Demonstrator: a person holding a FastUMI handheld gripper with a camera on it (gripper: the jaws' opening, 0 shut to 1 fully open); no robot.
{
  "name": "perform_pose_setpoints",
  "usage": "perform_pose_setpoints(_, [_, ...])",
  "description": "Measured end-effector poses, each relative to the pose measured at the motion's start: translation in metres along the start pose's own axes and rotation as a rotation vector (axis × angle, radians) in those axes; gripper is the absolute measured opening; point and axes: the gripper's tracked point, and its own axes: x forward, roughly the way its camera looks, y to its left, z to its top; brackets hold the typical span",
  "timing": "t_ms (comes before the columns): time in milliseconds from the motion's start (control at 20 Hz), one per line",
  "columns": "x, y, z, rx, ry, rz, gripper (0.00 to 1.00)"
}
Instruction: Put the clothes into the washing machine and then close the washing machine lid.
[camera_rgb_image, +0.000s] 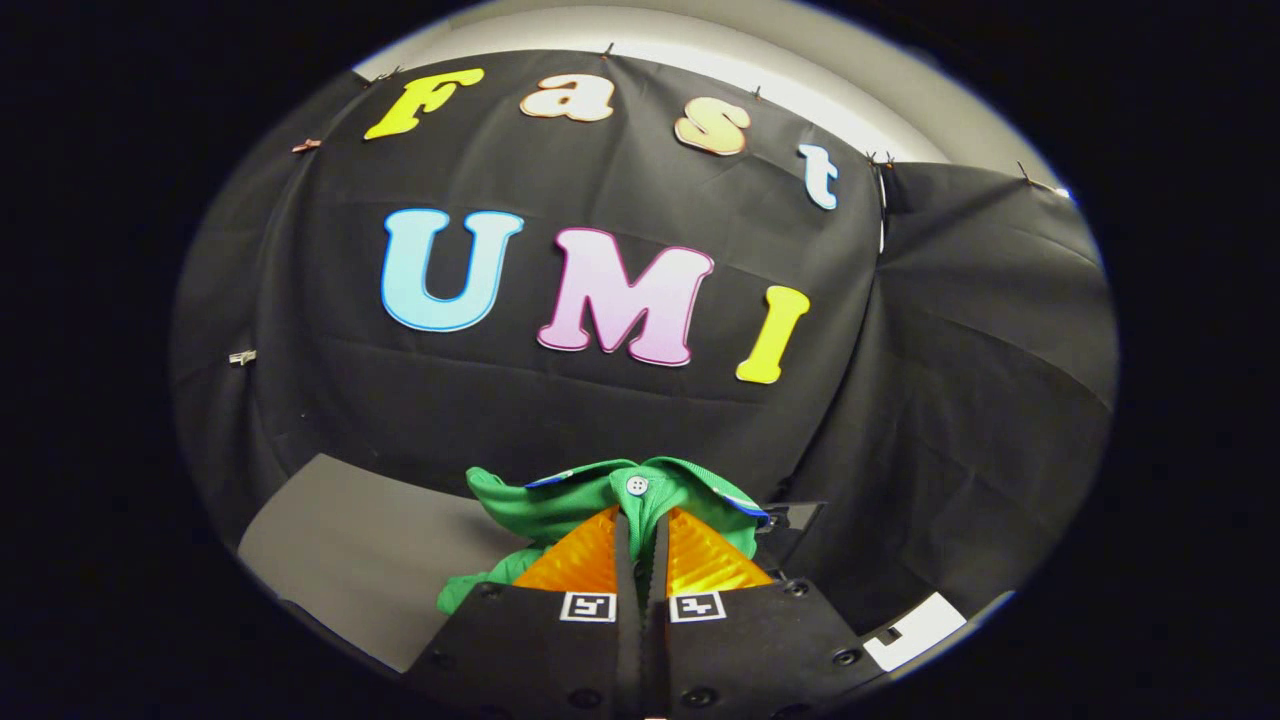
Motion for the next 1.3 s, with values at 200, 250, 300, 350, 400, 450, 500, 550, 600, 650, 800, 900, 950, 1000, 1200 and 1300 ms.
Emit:
perform_pose_setpoints(200, [0.024, -0.061, -0.012, 0.014, 0.003, -0.027, 0.05])
perform_pose_setpoints(250, [0.028, -0.076, -0.019, 0.017, 0.009, -0.034, 0.05])
perform_pose_setpoints(300, [0.036, -0.088, -0.021, 0.017, 0.014, -0.036, 0.05])
perform_pose_setpoints(350, [0.041, -0.098, -0.027, 0.017, 0.018, -0.034, 0.05])
perform_pose_setpoints(400, [0.046, -0.107, -0.032, 0.020, 0.027, -0.033, 0.05])
perform_pose_setpoints(450, [0.052, -0.117, -0.041, 0.028, 0.035, -0.034, 0.05])
perform_pose_setpoints(500, [0.058, -0.122, -0.050, 0.040, 0.050, -0.032, 0.05])
perform_pose_setpoints(550, [0.063, -0.127, -0.062, 0.042, 0.069, -0.034, 0.05])
perform_pose_setpoints(600, [0.070, -0.132, -0.077, 0.038, 0.089, -0.039, 0.05])
perform_pose_setpoints(650, [0.076, -0.137, -0.090, 0.031, 0.104, -0.048, 0.05])
perform_pose_setpoints(800, [0.096, -0.148, -0.134, 0.026, 0.180, -0.063, 0.05])
perform_pose_setpoints(900, [0.109, -0.148, -0.158, 0.040, 0.211, -0.054, 0.05])
perform_pose_setpoints(950, [0.116, -0.150, -0.171, 0.038, 0.228, -0.057, 0.05])
perform_pose_setpoints(1000, [0.122, -0.152, -0.186, 0.033, 0.257, -0.062, 0.05])
perform_pose_setpoints(1200, [0.145, -0.141, -0.239, 0.046, 0.332, -0.036, 0.05])
perform_pose_setpoints(1300, [0.156, -0.137, -0.263, 0.033, 0.365, -0.025, 0.05])
